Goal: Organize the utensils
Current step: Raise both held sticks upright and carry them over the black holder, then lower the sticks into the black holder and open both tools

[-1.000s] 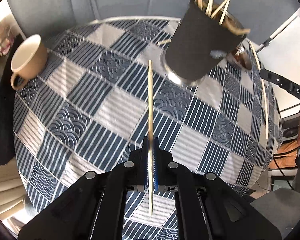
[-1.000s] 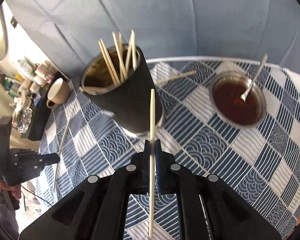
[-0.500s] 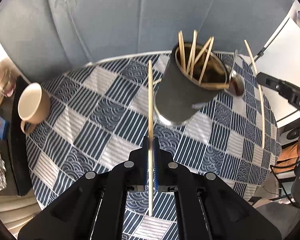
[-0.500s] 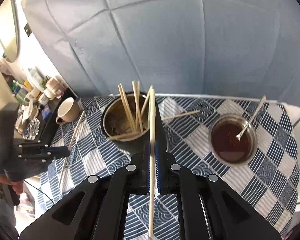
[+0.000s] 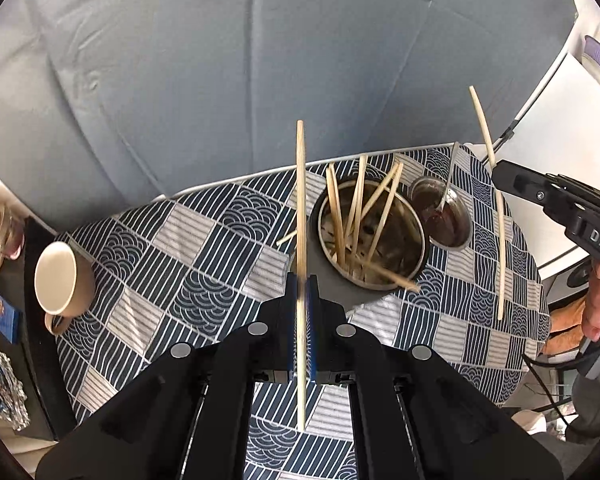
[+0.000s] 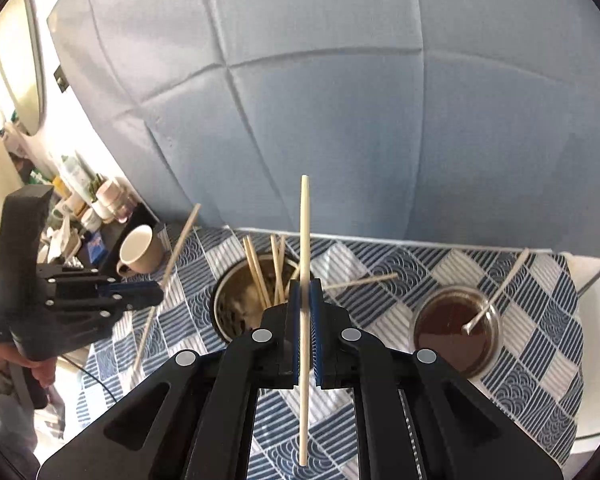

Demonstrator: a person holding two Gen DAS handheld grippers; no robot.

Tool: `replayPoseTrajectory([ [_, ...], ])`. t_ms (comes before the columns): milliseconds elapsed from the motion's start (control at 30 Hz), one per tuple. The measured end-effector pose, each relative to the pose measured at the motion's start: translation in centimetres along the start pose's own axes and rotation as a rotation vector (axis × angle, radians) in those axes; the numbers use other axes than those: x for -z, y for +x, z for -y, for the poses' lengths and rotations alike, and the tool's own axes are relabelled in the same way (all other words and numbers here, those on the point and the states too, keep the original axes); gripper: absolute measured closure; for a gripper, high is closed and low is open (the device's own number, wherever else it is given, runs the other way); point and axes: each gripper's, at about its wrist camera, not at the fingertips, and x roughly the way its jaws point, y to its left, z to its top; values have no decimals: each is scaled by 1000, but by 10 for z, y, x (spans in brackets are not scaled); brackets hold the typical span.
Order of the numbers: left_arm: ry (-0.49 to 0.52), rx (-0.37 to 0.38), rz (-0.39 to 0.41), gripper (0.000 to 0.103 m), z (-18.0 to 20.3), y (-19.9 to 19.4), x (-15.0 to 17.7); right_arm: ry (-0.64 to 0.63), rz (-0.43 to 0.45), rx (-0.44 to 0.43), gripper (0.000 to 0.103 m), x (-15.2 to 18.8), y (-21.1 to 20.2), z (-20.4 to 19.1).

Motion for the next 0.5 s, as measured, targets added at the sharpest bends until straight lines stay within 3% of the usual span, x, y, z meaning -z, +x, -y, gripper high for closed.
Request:
replayPoseTrajectory([
  [500,21,81,82,98,16,12,-53,-18,102,-53,98,-40,25,-6],
])
